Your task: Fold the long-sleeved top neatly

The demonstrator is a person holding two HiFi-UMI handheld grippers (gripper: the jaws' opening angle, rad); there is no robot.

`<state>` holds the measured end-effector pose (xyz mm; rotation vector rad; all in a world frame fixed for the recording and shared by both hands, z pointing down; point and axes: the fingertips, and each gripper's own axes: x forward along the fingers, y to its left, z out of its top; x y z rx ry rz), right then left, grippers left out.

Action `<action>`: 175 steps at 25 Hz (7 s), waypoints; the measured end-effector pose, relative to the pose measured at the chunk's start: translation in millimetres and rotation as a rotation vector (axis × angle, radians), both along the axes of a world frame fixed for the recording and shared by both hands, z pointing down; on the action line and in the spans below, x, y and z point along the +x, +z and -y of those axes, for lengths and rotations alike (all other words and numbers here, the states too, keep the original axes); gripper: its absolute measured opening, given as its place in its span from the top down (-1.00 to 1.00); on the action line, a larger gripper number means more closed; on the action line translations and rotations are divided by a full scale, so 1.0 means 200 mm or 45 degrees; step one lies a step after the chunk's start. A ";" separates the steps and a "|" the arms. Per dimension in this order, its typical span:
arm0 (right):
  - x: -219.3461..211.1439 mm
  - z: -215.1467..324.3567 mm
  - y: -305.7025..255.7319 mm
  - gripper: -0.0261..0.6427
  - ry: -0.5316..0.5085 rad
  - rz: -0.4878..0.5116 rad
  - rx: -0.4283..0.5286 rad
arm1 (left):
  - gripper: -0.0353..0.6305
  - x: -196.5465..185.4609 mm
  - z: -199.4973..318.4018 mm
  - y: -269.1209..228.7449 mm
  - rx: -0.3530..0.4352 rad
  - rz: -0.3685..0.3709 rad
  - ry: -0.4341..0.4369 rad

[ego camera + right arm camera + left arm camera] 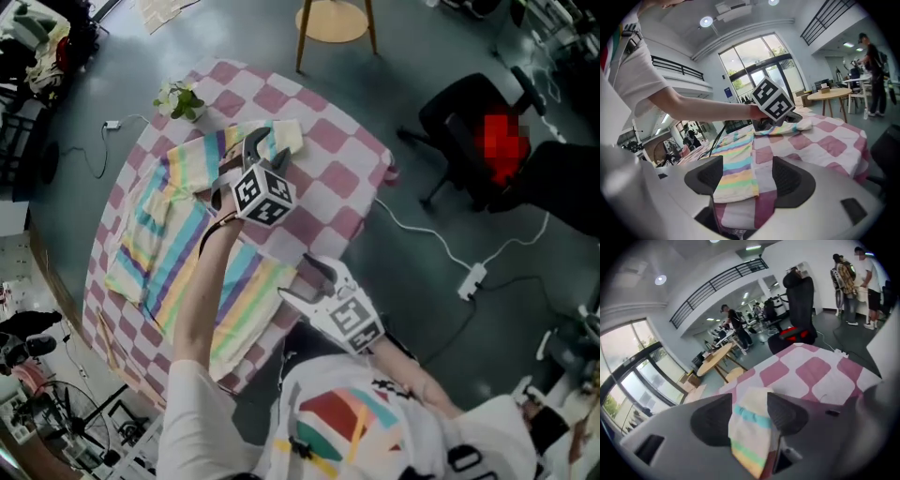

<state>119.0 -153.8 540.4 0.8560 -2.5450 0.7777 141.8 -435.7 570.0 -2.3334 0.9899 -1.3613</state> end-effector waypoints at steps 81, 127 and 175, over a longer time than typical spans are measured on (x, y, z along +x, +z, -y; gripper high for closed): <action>-1.14 -0.53 -0.25 -0.06 -0.539 -0.111 0.314 | 0.53 -2.39 -2.40 -1.03 0.512 -0.983 -1.619; 0.02 -0.09 0.48 0.30 -0.632 -0.830 0.442 | 0.58 -1.57 -2.99 0.40 -0.276 -0.361 -1.620; -0.56 0.51 -0.34 0.89 -0.448 -0.523 0.594 | 0.85 -2.39 -2.33 -0.67 0.311 -0.393 -1.913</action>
